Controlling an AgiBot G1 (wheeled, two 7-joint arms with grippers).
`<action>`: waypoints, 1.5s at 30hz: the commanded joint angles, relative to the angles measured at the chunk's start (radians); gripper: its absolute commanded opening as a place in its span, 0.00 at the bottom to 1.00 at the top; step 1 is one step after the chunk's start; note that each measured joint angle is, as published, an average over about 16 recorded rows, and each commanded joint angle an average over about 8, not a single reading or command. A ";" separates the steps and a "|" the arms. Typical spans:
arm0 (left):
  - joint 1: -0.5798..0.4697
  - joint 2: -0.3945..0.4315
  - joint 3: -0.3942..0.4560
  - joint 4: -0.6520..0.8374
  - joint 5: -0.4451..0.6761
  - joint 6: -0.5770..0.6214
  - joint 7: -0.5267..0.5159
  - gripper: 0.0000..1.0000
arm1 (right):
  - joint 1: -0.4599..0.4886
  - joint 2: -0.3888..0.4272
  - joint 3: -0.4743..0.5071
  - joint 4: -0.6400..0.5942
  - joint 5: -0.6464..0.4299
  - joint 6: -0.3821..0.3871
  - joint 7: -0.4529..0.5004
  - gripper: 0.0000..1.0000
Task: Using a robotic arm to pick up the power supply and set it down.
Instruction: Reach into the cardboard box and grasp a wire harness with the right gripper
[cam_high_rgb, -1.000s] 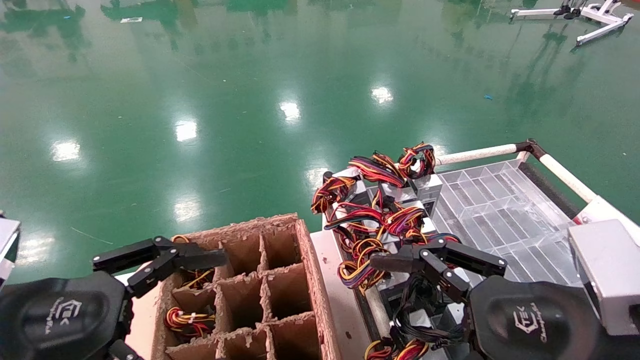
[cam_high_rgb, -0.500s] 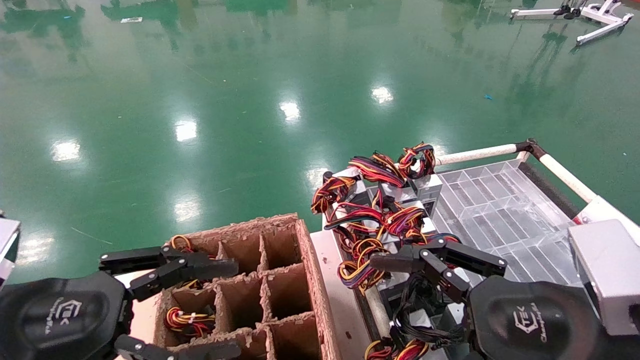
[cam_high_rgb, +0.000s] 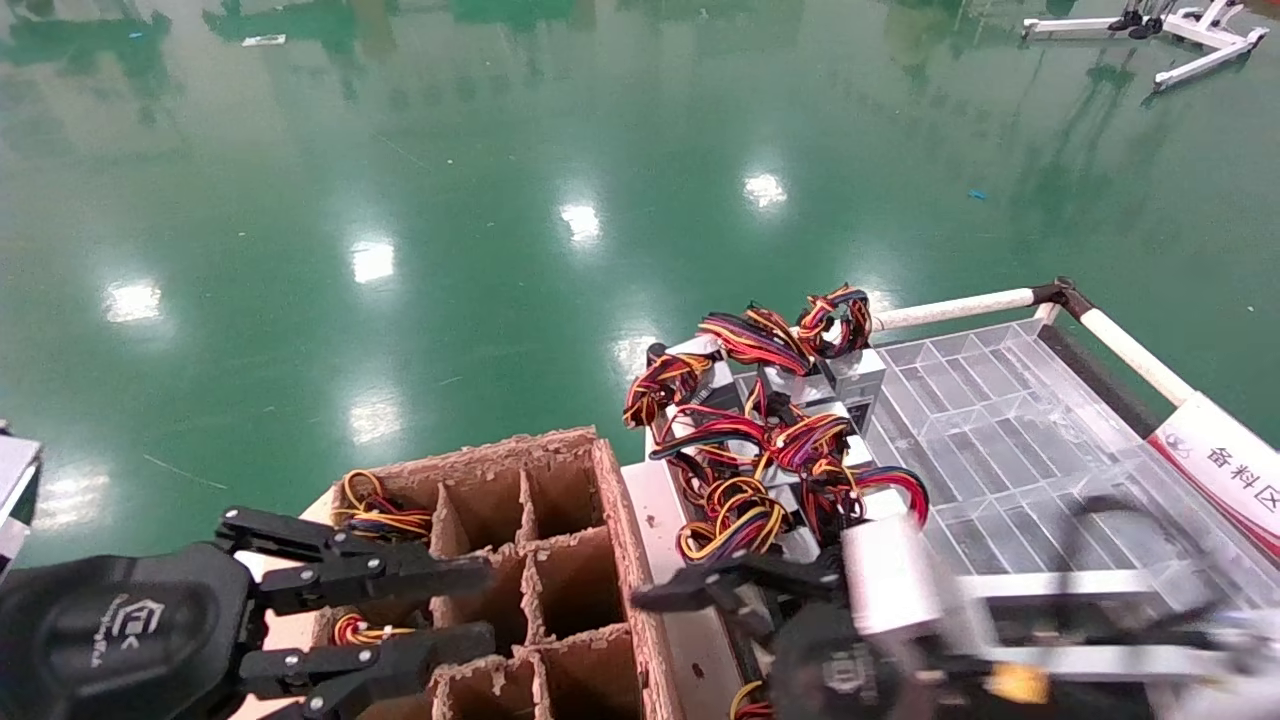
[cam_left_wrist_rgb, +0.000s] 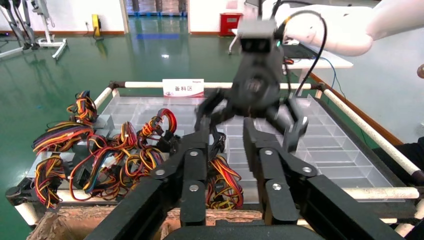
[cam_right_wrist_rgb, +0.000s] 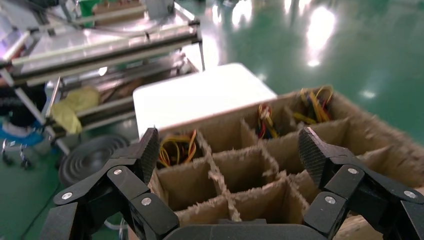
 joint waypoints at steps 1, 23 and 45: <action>0.000 0.000 0.000 0.000 0.000 0.000 0.000 0.00 | 0.024 -0.039 -0.027 -0.035 -0.041 -0.003 -0.012 1.00; 0.000 0.000 0.000 0.000 0.000 0.000 0.000 0.39 | 0.213 -0.452 -0.156 -0.508 -0.277 0.080 -0.453 1.00; 0.000 0.000 0.000 0.000 0.000 0.000 0.000 1.00 | 0.234 -0.557 -0.403 -0.581 -0.135 0.303 -0.617 0.00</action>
